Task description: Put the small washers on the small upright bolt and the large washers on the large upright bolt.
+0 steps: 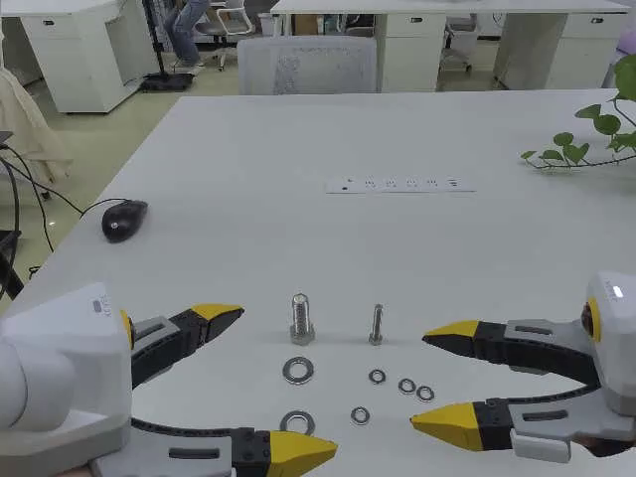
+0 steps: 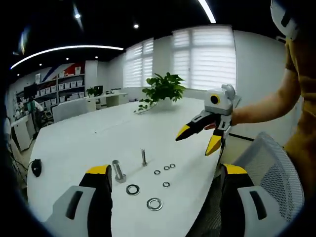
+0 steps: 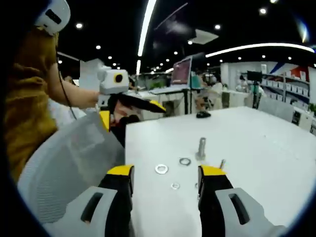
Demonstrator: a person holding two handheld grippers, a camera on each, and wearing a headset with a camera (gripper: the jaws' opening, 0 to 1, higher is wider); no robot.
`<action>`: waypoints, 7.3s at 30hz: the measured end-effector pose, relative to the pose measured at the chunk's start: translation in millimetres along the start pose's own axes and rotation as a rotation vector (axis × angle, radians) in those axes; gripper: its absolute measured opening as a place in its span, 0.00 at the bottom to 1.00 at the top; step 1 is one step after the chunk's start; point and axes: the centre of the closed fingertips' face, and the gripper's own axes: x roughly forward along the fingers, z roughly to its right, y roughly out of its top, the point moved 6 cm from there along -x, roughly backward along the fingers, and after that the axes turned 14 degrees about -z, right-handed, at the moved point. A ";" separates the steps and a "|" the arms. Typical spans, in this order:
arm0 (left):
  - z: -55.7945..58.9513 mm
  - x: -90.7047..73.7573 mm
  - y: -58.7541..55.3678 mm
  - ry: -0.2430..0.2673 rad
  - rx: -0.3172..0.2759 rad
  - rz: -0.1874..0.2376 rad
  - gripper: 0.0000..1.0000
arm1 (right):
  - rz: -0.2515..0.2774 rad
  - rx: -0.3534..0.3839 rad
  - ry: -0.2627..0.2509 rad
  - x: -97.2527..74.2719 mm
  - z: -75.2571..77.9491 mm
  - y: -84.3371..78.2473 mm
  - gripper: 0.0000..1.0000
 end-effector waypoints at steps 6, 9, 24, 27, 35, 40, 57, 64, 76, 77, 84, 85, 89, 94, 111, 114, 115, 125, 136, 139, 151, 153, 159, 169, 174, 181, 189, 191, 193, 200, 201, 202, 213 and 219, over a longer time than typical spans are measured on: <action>1.8 -3.2 0.0 0.003 0.010 0.004 0.90 | -0.020 -0.014 0.007 -0.2 -3.9 -0.4 0.54; 1.4 -5.9 1.6 0.005 0.009 0.012 0.90 | -0.025 -0.017 0.005 -0.7 -4.7 -0.1 0.54; 7.7 -5.1 0.1 -0.006 0.005 0.029 0.90 | -0.046 -0.043 0.005 -0.7 -8.6 4.3 0.54; 8.0 -4.8 0.4 -0.005 0.001 0.035 0.90 | -0.057 -0.050 0.009 0.3 -8.3 3.8 0.54; 4.5 -0.5 -2.0 -0.001 -0.003 0.025 0.90 | -0.064 -0.047 0.025 6.0 -6.4 1.2 0.54; 0.0 5.4 -3.2 -0.009 0.003 0.006 0.90 | -0.070 -0.044 0.032 9.7 -5.7 0.1 0.53; -9.6 17.9 -8.7 -0.024 0.002 -0.023 0.90 | -0.106 -0.030 0.046 18.3 6.8 -7.3 0.53; -12.0 18.2 -8.3 -0.021 0.001 -0.017 0.90 | -0.130 -0.041 0.046 21.2 14.3 -9.5 0.52; -10.5 17.9 -6.5 -0.014 -0.003 -0.006 0.89 | -0.233 -0.058 0.051 22.3 28.4 -19.7 0.49; -9.5 17.9 -5.4 -0.014 -0.005 0.000 0.89 | -0.254 -0.058 0.056 23.1 29.8 -21.8 0.49; -6.5 19.7 -4.3 -0.017 -0.007 0.003 0.89 | -0.319 -0.060 0.066 29.5 37.5 -31.0 0.47; -6.5 19.9 -4.5 -0.016 -0.008 0.002 0.89 | -0.332 -0.065 0.072 30.9 38.1 -32.5 0.47; -7.0 19.5 -4.1 -0.011 -0.014 0.009 0.89 | -0.389 -0.089 0.078 35.2 40.2 -38.2 0.46; -8.6 20.1 -5.3 0.003 -0.013 0.008 0.90 | -0.444 -0.127 0.067 37.4 45.7 -42.7 0.43; -3.3 12.6 -2.6 0.025 -0.020 0.020 0.89 | -0.696 -0.267 0.165 58.2 57.7 -59.8 0.37; -2.9 11.8 -2.7 0.025 -0.027 0.021 0.89 | -0.748 -0.308 0.170 61.9 60.9 -63.6 0.36; -2.8 11.4 -2.7 0.025 -0.029 0.022 0.89 | -0.764 -0.310 0.176 63.4 61.8 -64.8 0.35; -3.7 6.0 -3.6 0.037 -0.038 0.029 0.89 | -0.824 -0.329 0.201 71.9 69.0 -61.9 0.29; -4.1 6.4 -1.9 0.037 -0.037 0.035 0.88 | -0.912 -0.416 0.215 76.2 65.2 -58.9 0.23; -3.8 6.1 -2.2 0.037 -0.035 0.037 0.88 | -0.918 -0.419 0.213 75.5 64.0 -59.4 0.21; -3.2 5.8 -5.1 0.041 -0.037 0.037 0.88 | -0.922 -0.419 0.193 76.4 62.3 -59.2 0.15; -3.9 5.5 -5.0 0.045 -0.037 0.037 0.88 | -0.926 -0.412 0.188 76.6 63.5 -58.8 0.15; -4.1 5.1 -4.7 0.044 -0.040 0.045 0.88 | -0.927 -0.393 0.184 76.5 64.5 -57.7 0.12; -4.7 5.3 -5.0 0.046 -0.034 0.041 0.88 | -0.944 -0.394 0.180 73.7 67.9 -54.0 0.12; -5.2 5.0 -5.7 0.046 -0.038 0.040 0.88 | -0.930 -0.395 0.167 67.7 75.5 -35.8 0.12; -3.4 6.5 -5.8 0.039 -0.038 0.039 0.88 | -0.890 -0.410 0.139 65.6 87.0 0.3 0.12; -4.8 6.1 -5.4 0.042 -0.039 0.042 0.88 | -0.888 -0.460 0.110 71.5 106.4 28.7 0.12; -5.2 6.1 -5.1 0.042 -0.040 0.044 0.88 | -0.889 -0.473 0.108 75.5 111.1 31.6 0.12; -5.8 6.1 -4.7 0.044 -0.041 0.046 0.88 | -0.889 -0.475 0.108 79.3 114.4 33.4 0.12; -9.0 4.0 -3.6 0.055 -0.046 0.055 0.88 | -0.904 -0.485 0.131 88.8 112.7 35.5 0.12; -8.9 3.8 -3.8 0.055 -0.045 0.056 0.88 | -0.909 -0.490 0.133 90.0 112.0 34.9 0.12; -8.9 3.6 -3.9 0.055 -0.044 0.055 0.88 | -0.911 -0.494 0.135 90.7 111.7 34.5 0.12; -10.2 1.1 -5.9 0.061 -0.054 0.058 0.88 | -0.930 -0.508 0.139 97.7 112.5 30.0 0.12; -9.9 1.4 -6.2 0.059 -0.055 0.058 0.88 | -0.937 -0.498 0.146 101.3 113.2 24.2 0.12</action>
